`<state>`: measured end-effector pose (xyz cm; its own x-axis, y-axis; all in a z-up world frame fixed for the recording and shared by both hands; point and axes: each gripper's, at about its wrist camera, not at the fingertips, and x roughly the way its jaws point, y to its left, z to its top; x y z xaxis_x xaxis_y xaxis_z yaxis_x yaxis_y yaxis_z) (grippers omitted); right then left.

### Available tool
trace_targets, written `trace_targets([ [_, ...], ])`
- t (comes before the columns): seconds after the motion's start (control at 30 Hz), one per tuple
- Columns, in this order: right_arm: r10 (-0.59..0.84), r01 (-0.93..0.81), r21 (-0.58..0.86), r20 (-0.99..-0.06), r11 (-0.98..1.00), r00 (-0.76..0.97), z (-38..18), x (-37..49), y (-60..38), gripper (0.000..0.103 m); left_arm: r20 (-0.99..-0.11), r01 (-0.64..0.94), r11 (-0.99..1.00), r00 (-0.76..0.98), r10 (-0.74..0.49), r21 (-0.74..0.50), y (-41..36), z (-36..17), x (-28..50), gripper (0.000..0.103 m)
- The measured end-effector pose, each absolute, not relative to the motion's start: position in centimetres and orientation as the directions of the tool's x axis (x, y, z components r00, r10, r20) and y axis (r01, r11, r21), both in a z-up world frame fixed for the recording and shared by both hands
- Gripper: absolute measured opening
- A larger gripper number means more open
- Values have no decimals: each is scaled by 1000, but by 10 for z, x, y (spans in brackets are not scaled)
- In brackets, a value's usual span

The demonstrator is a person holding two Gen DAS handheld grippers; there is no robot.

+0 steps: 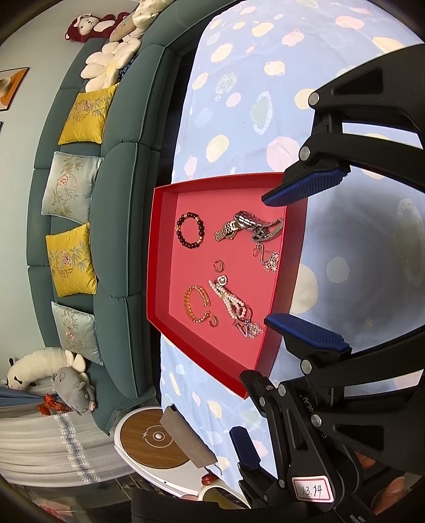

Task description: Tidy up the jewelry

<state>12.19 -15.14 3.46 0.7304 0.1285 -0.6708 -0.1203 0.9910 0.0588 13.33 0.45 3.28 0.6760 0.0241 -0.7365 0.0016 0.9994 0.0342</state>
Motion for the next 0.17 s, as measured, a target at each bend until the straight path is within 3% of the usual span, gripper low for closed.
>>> trace_targets([
  [0.17,113,-102,56,-667,993,737,35,121,-153,77,-730,0,999,683,23,32,6,33,133,78],
])
